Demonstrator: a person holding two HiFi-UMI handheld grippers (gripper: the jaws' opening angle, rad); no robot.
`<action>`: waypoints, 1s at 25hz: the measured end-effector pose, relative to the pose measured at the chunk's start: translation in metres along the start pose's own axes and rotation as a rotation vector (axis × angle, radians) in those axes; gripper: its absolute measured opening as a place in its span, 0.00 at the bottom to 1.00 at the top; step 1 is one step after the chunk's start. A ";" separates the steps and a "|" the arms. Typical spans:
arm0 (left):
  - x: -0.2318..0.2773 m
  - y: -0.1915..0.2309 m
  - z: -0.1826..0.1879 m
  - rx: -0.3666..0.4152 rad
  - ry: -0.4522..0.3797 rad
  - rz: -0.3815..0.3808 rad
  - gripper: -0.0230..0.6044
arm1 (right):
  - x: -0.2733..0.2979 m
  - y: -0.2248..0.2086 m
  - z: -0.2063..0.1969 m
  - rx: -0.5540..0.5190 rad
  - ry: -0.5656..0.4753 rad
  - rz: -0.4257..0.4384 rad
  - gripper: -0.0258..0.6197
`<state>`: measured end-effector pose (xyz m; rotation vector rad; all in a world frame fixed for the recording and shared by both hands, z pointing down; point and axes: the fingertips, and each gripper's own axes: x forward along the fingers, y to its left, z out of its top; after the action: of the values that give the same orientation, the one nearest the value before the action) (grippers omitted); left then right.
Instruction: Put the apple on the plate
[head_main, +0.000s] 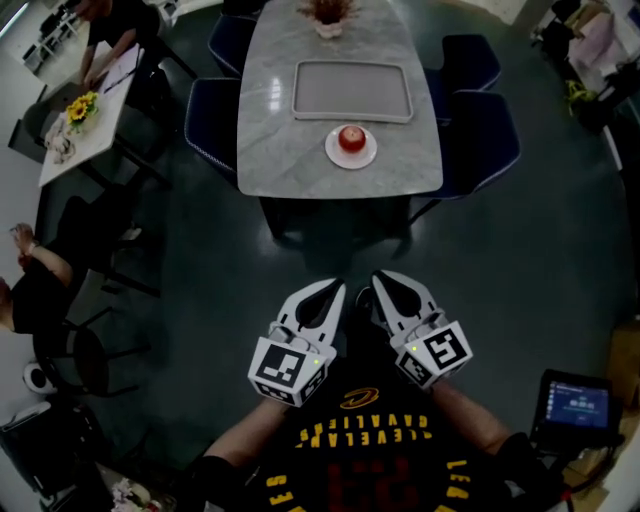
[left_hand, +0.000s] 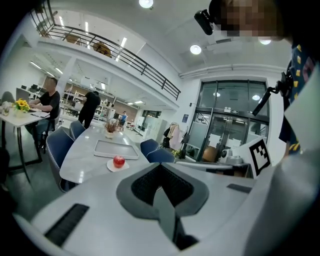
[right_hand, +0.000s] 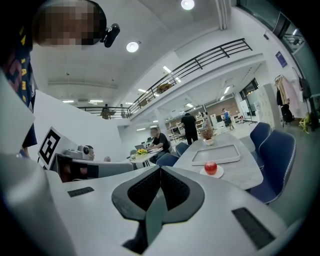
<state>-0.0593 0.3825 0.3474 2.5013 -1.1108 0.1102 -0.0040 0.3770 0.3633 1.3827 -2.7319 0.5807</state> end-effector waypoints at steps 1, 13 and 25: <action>0.011 0.002 0.002 -0.001 0.004 0.010 0.04 | 0.005 -0.010 0.003 0.006 0.001 0.011 0.05; 0.088 0.003 0.016 -0.001 0.028 0.083 0.04 | 0.026 -0.095 0.029 0.075 -0.009 0.072 0.05; 0.118 0.009 0.025 0.032 0.035 0.127 0.04 | 0.041 -0.128 0.040 0.138 -0.042 0.114 0.05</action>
<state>0.0125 0.2857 0.3548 2.4459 -1.2627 0.2082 0.0767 0.2632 0.3742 1.2846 -2.8692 0.7682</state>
